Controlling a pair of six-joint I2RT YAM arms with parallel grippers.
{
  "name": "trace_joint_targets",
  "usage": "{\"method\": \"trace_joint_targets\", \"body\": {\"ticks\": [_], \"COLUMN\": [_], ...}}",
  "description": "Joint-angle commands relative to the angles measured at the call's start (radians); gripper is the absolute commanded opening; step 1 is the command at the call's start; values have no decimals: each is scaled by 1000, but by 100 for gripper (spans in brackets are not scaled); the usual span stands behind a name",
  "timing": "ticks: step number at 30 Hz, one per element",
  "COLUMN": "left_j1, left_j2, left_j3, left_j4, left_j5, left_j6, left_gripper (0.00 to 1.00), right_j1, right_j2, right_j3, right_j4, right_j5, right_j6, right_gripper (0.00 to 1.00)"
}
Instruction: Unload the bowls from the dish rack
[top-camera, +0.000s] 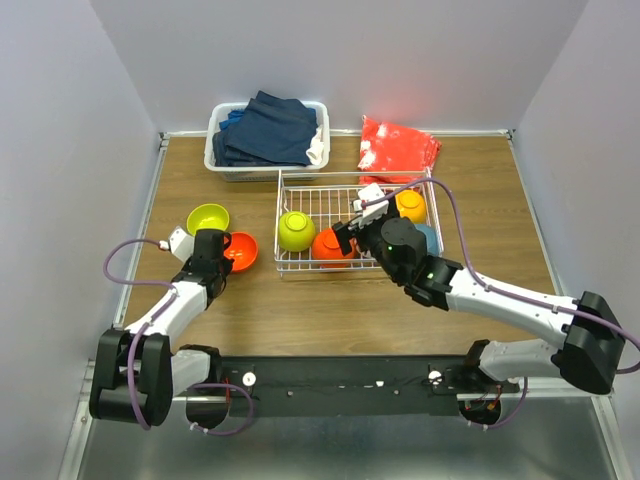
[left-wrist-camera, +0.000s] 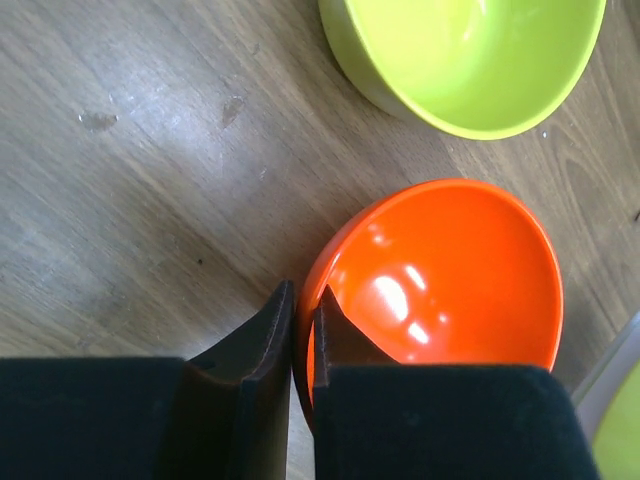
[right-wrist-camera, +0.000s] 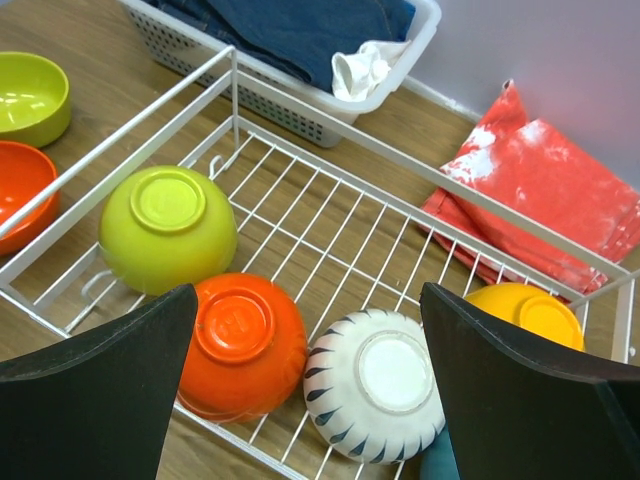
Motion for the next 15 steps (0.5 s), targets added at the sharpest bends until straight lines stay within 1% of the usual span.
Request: {"method": "trace_joint_targets", "body": {"ticks": [1, 3, 5, 7, 8, 9, 10, 11, 12, 13, 15], "left_j1": [6, 8, 8, 8, 8, 8, 8, 8, 8, 8, 6], "left_j2": [-27, -40, -73, -124, -144, -165, -211, -231, -256, -300, -342], "left_j3": [-28, -23, -19, -6, -3, 6, 12, 18, 35, 44, 76], "left_j4": [-8, -20, -37, -74, -87, -119, -136, -152, -178, -186, -204], "left_j5": [-42, -19, -13, -17, -22, -36, -45, -53, -62, -65, -66], "left_j6": [-55, -49, -41, -32, -26, -13, -4, 10, 26, 74, 128], "left_gripper": [30, 38, 48, 53, 60, 62, 69, 71, 76, 81, 89], "right_j1": [-25, -28, -33, -42, -47, -48, -56, -59, -62, -71, -78], "right_j2": [43, 60, 69, 77, 81, 89, 93, 101, 106, 121, 136], "right_j3": [28, 34, 40, 51, 56, 60, 72, 79, 86, 95, 118], "right_j4": [-63, -77, -83, -97, -103, -117, -126, -132, -146, -154, -170], "right_j5": [-60, -74, -92, -112, -113, -118, -123, -127, -132, -147, -164], "right_j6": [57, 69, 85, 103, 108, 118, 118, 118, 153, 161, 183], "right_gripper": [100, 100, 100, 100, 100, 100, 100, 100, 100, 100, 100]}}
